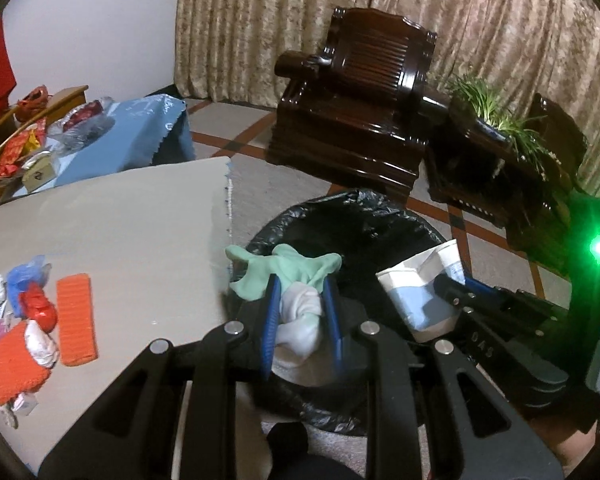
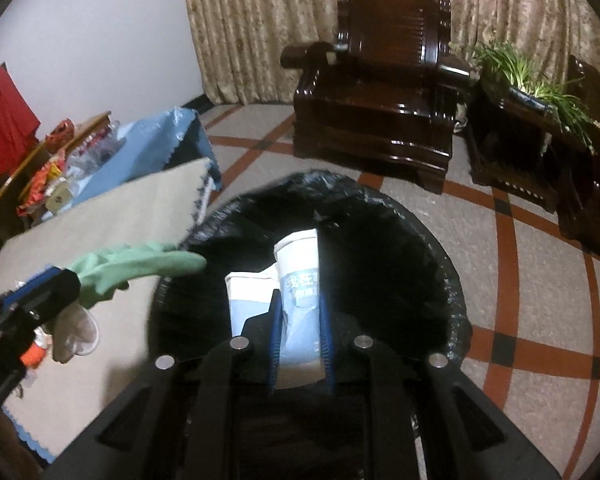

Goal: Collect trash
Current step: 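Carry the glove and cup over the black bin and open both tools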

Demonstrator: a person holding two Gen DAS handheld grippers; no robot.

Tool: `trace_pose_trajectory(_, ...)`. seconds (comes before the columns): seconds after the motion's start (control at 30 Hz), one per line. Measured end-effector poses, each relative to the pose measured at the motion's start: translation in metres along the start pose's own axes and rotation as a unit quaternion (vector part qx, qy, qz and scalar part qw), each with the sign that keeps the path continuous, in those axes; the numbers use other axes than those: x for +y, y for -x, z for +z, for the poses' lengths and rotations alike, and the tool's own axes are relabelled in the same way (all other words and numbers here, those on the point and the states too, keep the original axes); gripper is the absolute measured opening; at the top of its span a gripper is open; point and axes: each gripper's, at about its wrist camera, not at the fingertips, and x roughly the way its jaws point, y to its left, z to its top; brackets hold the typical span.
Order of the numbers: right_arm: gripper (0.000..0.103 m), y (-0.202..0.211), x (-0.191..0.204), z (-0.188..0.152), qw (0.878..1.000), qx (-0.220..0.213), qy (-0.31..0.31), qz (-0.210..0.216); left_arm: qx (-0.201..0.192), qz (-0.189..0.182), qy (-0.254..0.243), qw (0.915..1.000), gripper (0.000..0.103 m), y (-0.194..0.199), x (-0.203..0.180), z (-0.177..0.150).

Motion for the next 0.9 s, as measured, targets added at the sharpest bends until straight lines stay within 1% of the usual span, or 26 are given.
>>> trace_pose_trajectory(0.07, 0.021, -0.014, -0.006, 0.001, 1.000, 0.014, 0.007, -0.002, 0.012, -0.004, 0.001, 0.9999, 0.022, -0.016, -0.002, -0.001)
trace_pose_trajectory(0.13, 0.026, -0.026, -0.011, 0.001, 1.000, 0.026, 0.010, -0.013, 0.028, -0.008, 0.000, 0.9996, 0.022, -0.034, -0.004, -0.003)
trace_pose_trajectory(0.17, 0.027, -0.031, -0.016, 0.000, 0.999, 0.029, 0.009, -0.020, 0.034, -0.008, -0.001, 0.9994, 0.023, -0.040, -0.004, -0.003)
trace_pose_trajectory(0.2, 0.032, -0.034, -0.018, 0.000, 0.999, 0.034, 0.008, -0.022, 0.039, -0.010, -0.003, 0.9992, 0.023, -0.046, -0.003, -0.004)
trace_pose_trajectory(0.23, 0.037, -0.038, -0.021, -0.002, 0.999, 0.040, 0.006, -0.025, 0.041, -0.009, -0.004, 0.9991, 0.026, -0.049, -0.003, -0.005)
trace_pose_trajectory(0.27, 0.037, -0.037, -0.023, -0.003, 0.999, 0.039, 0.005, -0.028, 0.043, -0.005, -0.008, 0.9990, 0.027, -0.051, -0.003, -0.006)
trace_pose_trajectory(0.33, 0.037, -0.037, -0.028, -0.005, 0.999, 0.041, 0.004, -0.027, 0.043, -0.003, -0.011, 0.9990, 0.036, -0.051, -0.002, -0.007)
trace_pose_trajectory(0.37, 0.037, -0.037, -0.028, -0.007, 0.999, 0.043, 0.005, -0.029, 0.039, 0.001, -0.011, 0.9992, 0.043, -0.049, 0.000, -0.008)
trace_pose_trajectory(0.5, 0.037, -0.029, -0.026, -0.011, 0.999, 0.044, 0.006, -0.024, 0.033, 0.011, -0.015, 0.9993, 0.043, -0.032, 0.010, -0.009)
trace_pose_trajectory(0.57, 0.037, -0.018, -0.018, -0.011, 0.999, 0.038, 0.013, -0.025, 0.030, 0.017, -0.013, 0.9993, 0.047, -0.021, 0.020, -0.011)
trace_pose_trajectory(0.6, 0.037, -0.012, -0.013, -0.010, 0.999, 0.035, 0.016, -0.025, 0.029, 0.026, -0.010, 0.9992, 0.054, -0.013, 0.029, -0.013)
trace_pose_trajectory(0.63, 0.037, -0.007, -0.009, -0.011, 0.999, 0.031, 0.017, -0.021, 0.027, 0.030, -0.008, 0.9992, 0.056, -0.009, 0.034, -0.014)
trace_pose_trajectory(0.77, 0.041, 0.021, 0.024, -0.017, 0.999, 0.015, 0.031, -0.002, 0.026, 0.054, 0.007, 0.9982, 0.059, 0.016, 0.075, -0.024)
trace_pose_trajectory(0.83, 0.045, 0.032, 0.044, -0.021, 0.999, 0.002, 0.046, 0.003, 0.027, 0.065, 0.017, 0.9974, 0.061, 0.029, 0.096, -0.030)
trace_pose_trajectory(0.9, 0.046, 0.044, 0.069, -0.029, 0.998, -0.007, 0.057, 0.024, 0.021, 0.085, 0.024, 0.9959, 0.064, 0.046, 0.121, -0.038)
